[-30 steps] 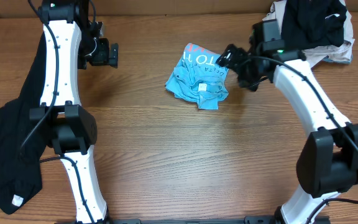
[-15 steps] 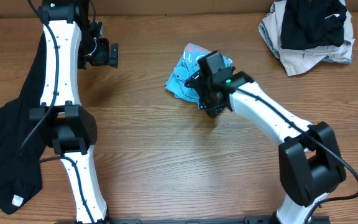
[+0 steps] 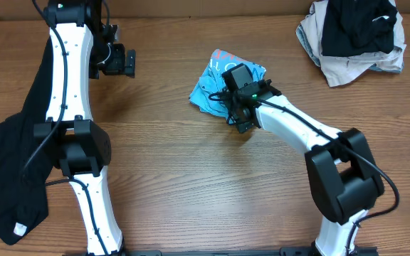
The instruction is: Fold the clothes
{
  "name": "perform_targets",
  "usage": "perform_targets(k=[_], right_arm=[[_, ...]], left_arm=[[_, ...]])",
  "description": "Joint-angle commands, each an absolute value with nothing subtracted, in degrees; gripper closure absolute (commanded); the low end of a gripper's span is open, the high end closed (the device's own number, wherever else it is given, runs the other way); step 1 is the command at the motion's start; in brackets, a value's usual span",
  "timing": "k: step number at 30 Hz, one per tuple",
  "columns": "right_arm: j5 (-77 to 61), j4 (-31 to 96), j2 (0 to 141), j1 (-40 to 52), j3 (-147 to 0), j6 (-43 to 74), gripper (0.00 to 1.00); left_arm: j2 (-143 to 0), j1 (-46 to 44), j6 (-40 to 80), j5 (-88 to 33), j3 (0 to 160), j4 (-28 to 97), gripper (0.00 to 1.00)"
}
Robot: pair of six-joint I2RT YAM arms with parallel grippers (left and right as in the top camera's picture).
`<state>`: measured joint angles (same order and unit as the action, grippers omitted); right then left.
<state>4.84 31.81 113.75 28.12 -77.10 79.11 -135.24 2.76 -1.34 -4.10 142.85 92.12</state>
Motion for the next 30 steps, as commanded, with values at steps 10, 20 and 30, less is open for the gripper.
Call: perform_targets(k=[10, 20, 30], right_arm=[[-9.04, 31.81, 115.77, 23.49, -76.73, 51.70, 0.32], [-10.46, 39.77, 115.77, 9.41, -76.84, 41.32, 0.41], [-23.33, 45.84, 114.83, 3.92, -82.00, 35.75, 0.33]], left_arm=[[-135.66, 2.90, -2.85, -4.47, 142.50, 92.40, 0.00], [-135.66, 2.87, -2.83, -4.49, 142.50, 92.64, 0.00], [-135.66, 2.87, -2.83, -4.51, 142.50, 93.23, 0.00]])
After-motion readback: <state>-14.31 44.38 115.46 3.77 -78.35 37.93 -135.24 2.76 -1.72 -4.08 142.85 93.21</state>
